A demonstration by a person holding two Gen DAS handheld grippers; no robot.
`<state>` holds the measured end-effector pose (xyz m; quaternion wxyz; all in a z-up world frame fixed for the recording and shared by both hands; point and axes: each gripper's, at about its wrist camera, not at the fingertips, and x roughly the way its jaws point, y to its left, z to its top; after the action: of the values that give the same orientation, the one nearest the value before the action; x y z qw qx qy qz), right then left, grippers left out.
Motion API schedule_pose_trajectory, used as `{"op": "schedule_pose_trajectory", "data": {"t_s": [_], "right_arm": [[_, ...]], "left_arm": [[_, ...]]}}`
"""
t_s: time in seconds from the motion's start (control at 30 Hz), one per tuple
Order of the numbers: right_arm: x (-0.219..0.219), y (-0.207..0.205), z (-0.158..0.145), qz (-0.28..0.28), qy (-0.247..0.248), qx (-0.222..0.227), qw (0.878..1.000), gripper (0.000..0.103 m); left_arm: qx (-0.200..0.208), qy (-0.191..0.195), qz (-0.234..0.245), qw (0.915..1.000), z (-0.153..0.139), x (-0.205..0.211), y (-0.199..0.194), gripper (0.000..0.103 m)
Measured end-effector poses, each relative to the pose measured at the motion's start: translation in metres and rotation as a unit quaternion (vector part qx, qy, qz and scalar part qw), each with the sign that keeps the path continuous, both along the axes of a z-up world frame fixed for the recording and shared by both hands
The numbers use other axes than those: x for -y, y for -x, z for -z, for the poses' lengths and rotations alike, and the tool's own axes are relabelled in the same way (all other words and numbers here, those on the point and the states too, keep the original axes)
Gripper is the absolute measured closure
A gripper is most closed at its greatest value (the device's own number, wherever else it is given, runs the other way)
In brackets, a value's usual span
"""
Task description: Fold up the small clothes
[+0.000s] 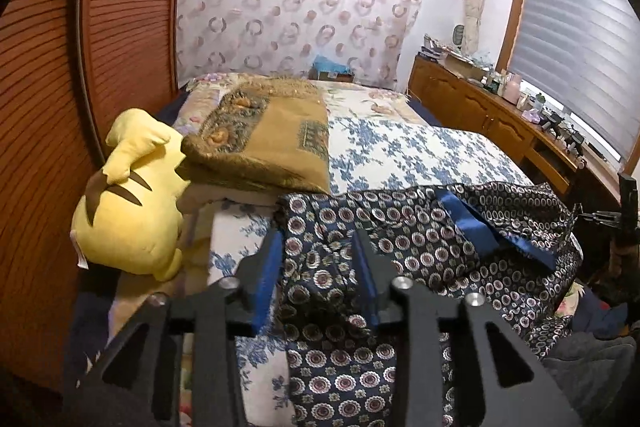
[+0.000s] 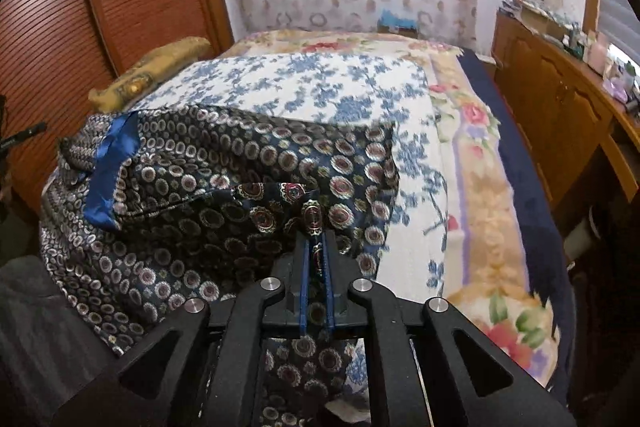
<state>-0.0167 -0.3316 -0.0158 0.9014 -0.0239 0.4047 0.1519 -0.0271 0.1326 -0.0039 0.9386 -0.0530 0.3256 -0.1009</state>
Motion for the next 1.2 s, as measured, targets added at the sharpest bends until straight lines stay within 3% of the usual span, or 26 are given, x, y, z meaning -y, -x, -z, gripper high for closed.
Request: {"op": "schedule_pose_trajectory", "data": {"t_s": [0.07,0.17,0.5,0.7,0.97,1.2], "right_arm": [[-0.004,-0.002,-0.007,-0.003,0.008,0.012,1.0,0.092],[-0.006,-0.007,-0.016,0.003,0.02,0.028,0.999,0.077],[0.004,-0.039,-0.02,0.033,0.037,0.049,0.998,0.052],[0.003,-0.069,0.004,0.041,0.031,0.024,0.998,0.049],[0.006,-0.095,0.044,0.051,0.032,-0.029,0.998,0.049],[0.007,-0.094,0.05,0.048,0.034,-0.034,0.998,0.045]], "left_arm": [[0.001,-0.006,-0.001,1.0,-0.002,0.0,-0.004,0.061],[-0.002,-0.017,0.002,0.9999,-0.002,0.0,-0.018,0.053],[-0.039,-0.034,0.005,0.9986,0.024,0.006,-0.082,0.053],[-0.071,-0.047,0.003,0.9963,0.047,0.009,-0.104,0.053],[-0.111,-0.046,0.001,0.9928,0.069,0.006,-0.105,0.053],[-0.129,-0.047,0.006,0.9905,0.082,0.008,-0.105,0.053]]}}
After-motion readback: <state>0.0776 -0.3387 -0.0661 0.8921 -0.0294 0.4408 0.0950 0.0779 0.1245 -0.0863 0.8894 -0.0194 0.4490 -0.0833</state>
